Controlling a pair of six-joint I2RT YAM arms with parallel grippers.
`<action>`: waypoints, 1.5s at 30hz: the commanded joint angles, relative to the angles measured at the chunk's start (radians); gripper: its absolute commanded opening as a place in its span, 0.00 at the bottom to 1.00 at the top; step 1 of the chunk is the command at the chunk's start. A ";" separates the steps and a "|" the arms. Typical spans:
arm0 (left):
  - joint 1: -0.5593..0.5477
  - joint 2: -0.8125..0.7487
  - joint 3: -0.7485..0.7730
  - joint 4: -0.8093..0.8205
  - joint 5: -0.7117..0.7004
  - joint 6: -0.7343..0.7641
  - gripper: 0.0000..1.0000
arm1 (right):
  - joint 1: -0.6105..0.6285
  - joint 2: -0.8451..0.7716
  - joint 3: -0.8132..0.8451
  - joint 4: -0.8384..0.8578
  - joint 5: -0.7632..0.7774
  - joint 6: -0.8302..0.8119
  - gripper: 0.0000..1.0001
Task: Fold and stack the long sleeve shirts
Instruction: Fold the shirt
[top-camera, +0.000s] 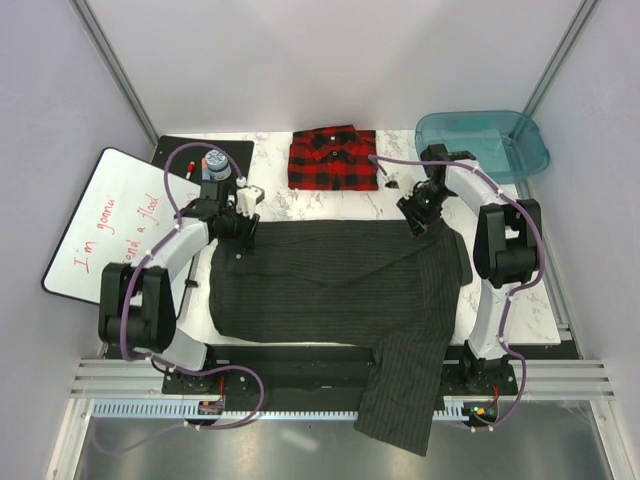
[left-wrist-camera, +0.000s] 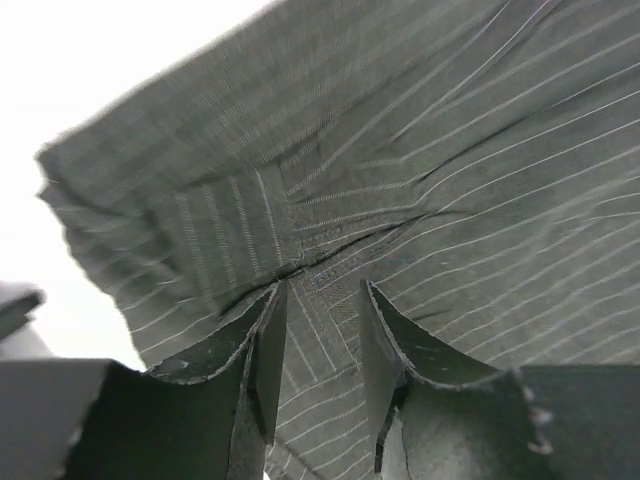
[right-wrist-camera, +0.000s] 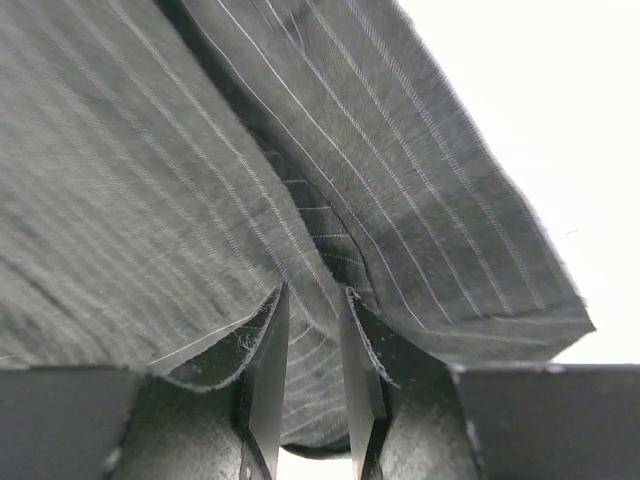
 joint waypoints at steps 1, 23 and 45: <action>0.003 0.146 0.023 -0.067 -0.045 0.033 0.41 | 0.004 0.021 -0.111 0.099 0.134 0.017 0.33; 0.013 0.191 0.370 -0.254 0.277 0.187 0.53 | -0.028 -0.092 0.118 -0.031 0.033 -0.150 0.63; 0.018 -0.351 -0.203 -0.351 0.288 0.413 0.57 | 0.735 -0.734 -0.965 0.179 0.257 -0.180 0.64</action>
